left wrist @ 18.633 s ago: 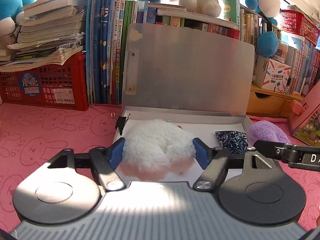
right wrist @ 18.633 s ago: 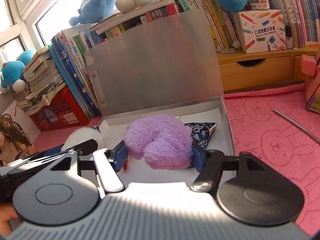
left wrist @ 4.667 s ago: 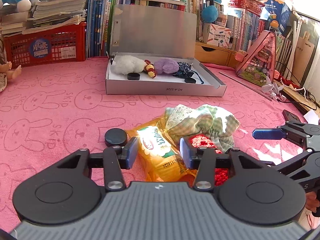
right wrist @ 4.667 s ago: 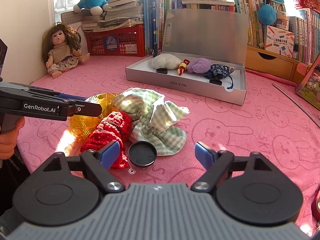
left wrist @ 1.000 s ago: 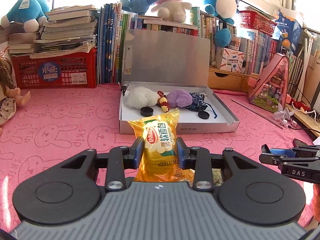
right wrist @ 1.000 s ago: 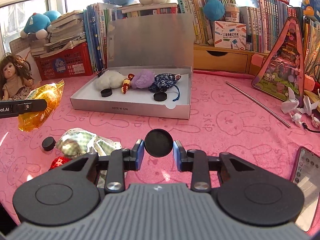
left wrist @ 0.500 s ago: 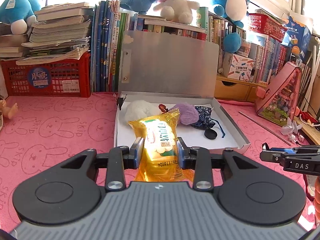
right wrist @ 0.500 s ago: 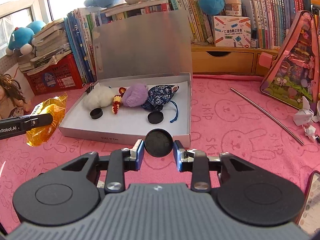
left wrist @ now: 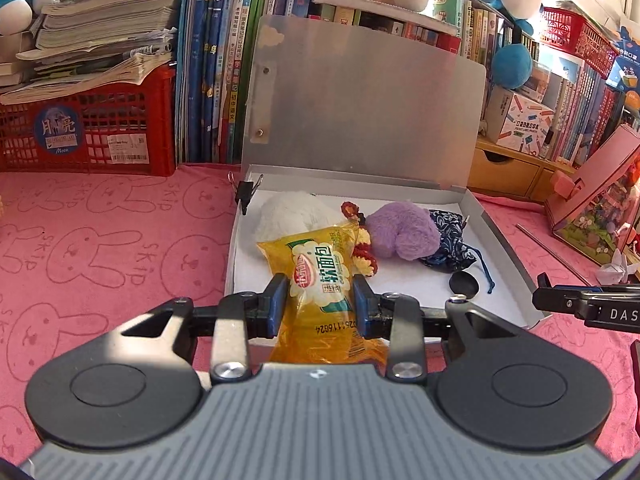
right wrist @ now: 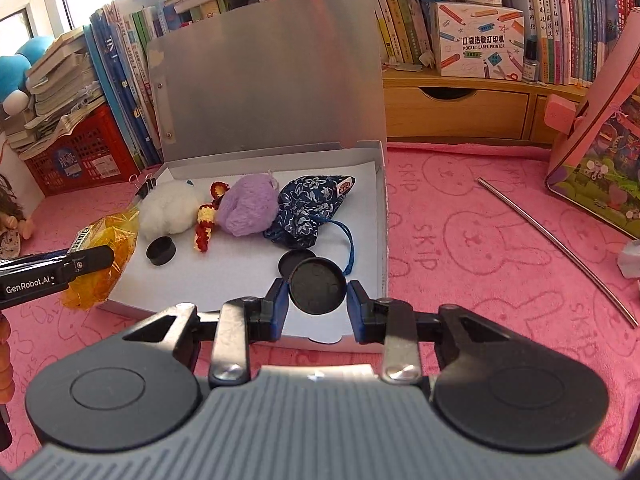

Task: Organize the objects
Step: 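Carry the yellow snack bag and black lid into the white box, then lower the snack bag into the box with the left tool while the right tool releases the lid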

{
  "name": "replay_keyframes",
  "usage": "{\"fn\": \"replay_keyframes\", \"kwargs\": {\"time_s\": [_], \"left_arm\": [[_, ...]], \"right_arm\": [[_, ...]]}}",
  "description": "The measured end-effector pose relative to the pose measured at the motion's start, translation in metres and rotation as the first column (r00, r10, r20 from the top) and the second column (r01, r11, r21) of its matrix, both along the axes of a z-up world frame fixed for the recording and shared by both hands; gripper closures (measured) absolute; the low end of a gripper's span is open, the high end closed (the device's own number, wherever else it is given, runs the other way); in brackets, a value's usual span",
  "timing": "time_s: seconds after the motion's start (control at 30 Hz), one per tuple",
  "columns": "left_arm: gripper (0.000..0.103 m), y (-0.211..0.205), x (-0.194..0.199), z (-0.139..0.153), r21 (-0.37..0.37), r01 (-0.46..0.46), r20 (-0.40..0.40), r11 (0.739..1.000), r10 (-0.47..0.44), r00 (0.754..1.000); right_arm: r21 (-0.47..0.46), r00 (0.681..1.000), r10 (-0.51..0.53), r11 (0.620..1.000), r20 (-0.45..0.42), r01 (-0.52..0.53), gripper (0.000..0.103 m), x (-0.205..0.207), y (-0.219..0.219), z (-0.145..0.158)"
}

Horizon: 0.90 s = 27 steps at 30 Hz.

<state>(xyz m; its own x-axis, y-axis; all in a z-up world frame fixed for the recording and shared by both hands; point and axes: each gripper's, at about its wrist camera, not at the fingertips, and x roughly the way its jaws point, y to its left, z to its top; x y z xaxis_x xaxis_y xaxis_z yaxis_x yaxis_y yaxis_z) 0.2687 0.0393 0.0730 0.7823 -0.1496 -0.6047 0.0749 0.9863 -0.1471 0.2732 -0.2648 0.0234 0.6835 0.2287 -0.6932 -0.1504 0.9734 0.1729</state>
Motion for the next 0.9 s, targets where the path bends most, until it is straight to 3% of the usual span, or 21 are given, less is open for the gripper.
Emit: {"fn": "replay_keyframes", "kwargs": {"time_s": [0.33, 0.9], "left_arm": [[0.063, 0.000, 0.040, -0.017, 0.072, -0.018, -0.034, 0.997, 0.020, 0.999], [0.064, 0.002, 0.083, -0.036, 0.080, -0.055, -0.048, 0.995, 0.059, 0.997]], "right_arm": [[0.031, 0.997, -0.018, 0.999, -0.074, 0.020, 0.067, 0.033, 0.005, -0.021], [0.015, 0.992, -0.060, 0.998, -0.107, 0.062, 0.067, 0.077, 0.000, -0.039]]}}
